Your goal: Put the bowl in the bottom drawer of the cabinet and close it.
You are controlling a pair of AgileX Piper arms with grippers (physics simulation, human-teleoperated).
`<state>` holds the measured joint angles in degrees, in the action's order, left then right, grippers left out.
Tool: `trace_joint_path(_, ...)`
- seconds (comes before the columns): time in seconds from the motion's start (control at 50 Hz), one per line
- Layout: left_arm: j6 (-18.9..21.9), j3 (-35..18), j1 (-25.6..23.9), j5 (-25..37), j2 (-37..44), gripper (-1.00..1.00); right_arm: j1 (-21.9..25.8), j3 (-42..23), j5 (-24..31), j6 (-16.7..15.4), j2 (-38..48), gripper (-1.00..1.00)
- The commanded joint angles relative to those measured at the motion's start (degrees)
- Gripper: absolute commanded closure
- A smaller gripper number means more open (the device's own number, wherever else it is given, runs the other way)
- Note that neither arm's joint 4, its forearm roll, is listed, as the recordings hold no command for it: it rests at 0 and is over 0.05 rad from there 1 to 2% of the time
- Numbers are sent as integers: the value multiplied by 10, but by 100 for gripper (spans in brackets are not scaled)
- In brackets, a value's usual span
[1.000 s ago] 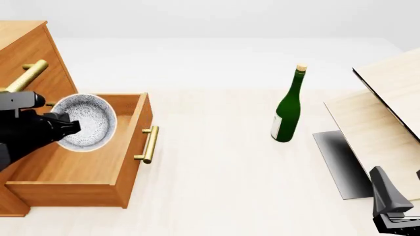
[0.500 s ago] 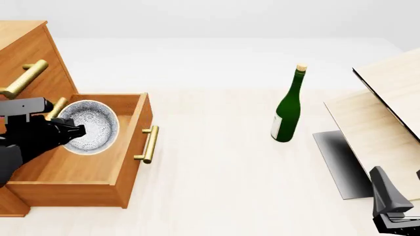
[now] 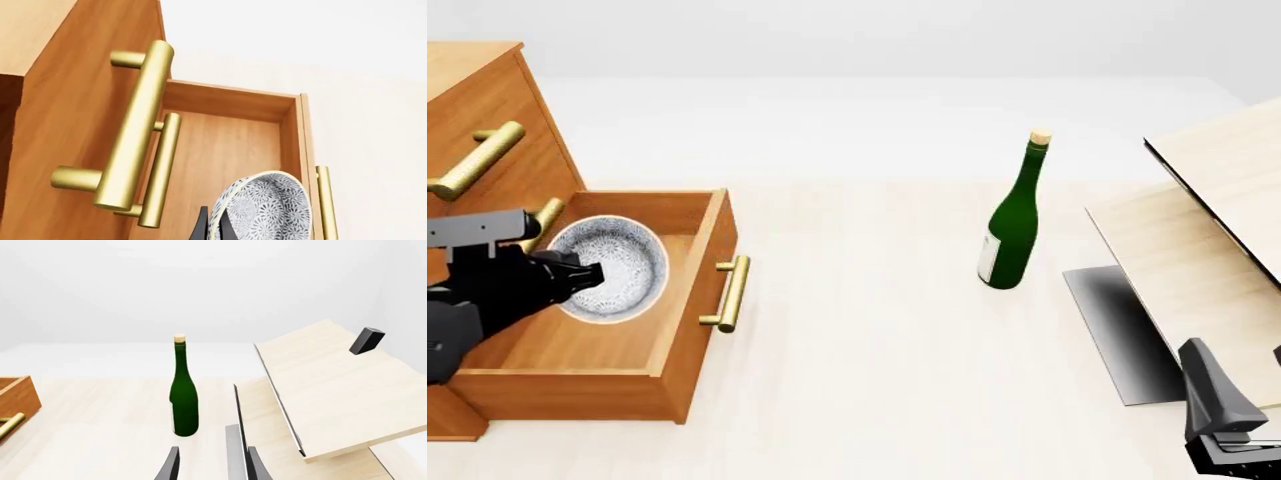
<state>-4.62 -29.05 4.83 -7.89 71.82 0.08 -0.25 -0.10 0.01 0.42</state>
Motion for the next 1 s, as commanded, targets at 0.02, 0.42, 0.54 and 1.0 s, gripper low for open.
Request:
trace_joint_path(0.02,1,4,5,-14,12,100,0,0,0,0,0,-100)
trace_joint_path(0.42,-6,12,19,-43,49,100,0,0,0,0,0,-100)
trace_joint_path(0.54,-8,18,20,-51,56,100,0,0,0,0,0,-100)
trace_joint_path(1.0,-11,32,29,-77,87,100,0,0,0,0,0,-100)
